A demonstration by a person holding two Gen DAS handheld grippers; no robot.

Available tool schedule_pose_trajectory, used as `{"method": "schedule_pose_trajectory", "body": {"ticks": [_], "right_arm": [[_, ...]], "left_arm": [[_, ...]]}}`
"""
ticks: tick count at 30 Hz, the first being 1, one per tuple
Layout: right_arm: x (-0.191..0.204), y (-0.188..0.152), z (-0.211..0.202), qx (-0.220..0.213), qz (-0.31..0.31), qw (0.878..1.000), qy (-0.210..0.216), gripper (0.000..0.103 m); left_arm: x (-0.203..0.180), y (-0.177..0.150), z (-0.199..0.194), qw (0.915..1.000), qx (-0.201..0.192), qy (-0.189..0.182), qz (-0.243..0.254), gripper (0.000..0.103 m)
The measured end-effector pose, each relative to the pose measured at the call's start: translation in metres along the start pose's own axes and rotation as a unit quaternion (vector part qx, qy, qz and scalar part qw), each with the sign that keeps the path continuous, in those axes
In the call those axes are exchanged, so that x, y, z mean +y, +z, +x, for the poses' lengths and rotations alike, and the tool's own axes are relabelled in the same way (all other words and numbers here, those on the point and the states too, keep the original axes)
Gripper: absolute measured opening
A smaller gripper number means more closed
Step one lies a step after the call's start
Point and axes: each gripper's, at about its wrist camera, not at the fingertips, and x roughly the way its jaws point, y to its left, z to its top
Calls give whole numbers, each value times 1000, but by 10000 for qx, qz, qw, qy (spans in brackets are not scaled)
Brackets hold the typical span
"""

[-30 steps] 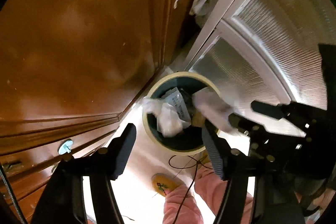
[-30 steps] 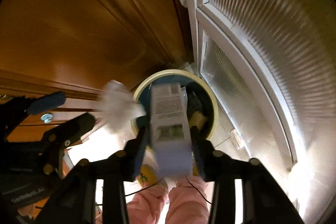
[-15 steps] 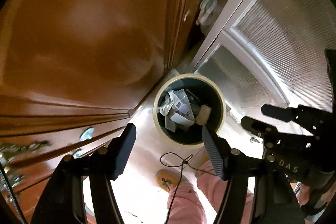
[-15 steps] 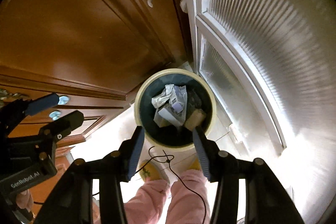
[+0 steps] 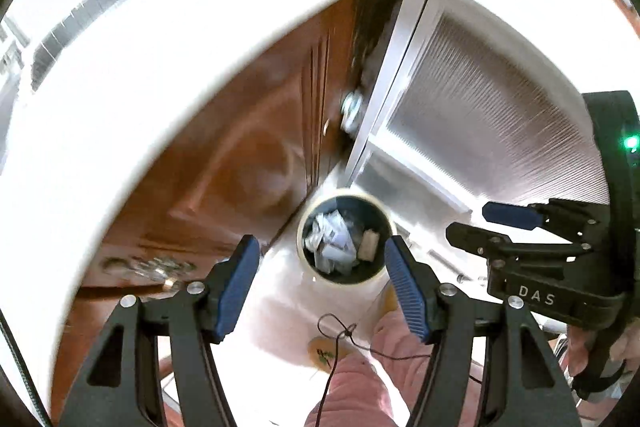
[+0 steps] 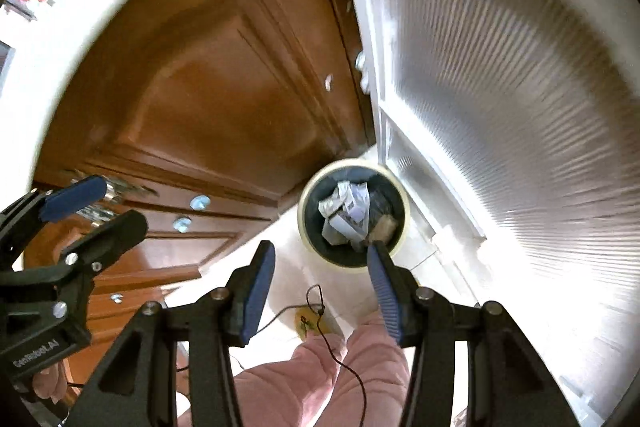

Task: Collect trash
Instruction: 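Raise both tools back up toward the counter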

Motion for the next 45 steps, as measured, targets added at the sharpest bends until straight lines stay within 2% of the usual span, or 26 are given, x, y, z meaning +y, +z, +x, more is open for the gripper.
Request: {"method": "schedule_pose_trajectory", "body": {"ticks": [6,11,15,18,22,27,31,35,38,41,45], "right_arm": [[15,10,-71,-585,23,9983,-35,49],[29,19,-138,-1119,0,9937,-60,49],[36,24,-186,-1558,-70,9867,-452,49],[36,29,-215,-1773,-14,9830,-482,49],[43,40,-248,-1978,84,9790,-491,49],[44,57,-299,-2323,80,9711,-534,49],[42,85,-336,-2538,-30,9656,-565,49],[43,128,-365,-2740,-318,9592,-618,49],[42,164,-374,-2837,-505,9561,-539,56],[39,206,-375,-2875,-765,9534,-497,57],[29,272,-361,-2840,-1094,9510,-541,57]], "left_arm": [[5,25,-81,9975,-617,159,313,64],[10,39,-132,9945,-999,125,292,64],[14,48,-173,9910,-1275,260,316,64],[18,57,-198,9885,-1429,230,436,64],[19,76,-236,9821,-1696,462,671,64],[21,110,-279,9753,-2017,373,821,64],[18,143,-312,9661,-2283,525,1083,64],[6,179,-331,9571,-2417,779,1396,71],[-4,212,-338,9518,-2451,950,1578,73],[-14,257,-332,9486,-2430,1153,1669,78],[-20,322,-297,9474,-2273,1391,1773,78]]}}
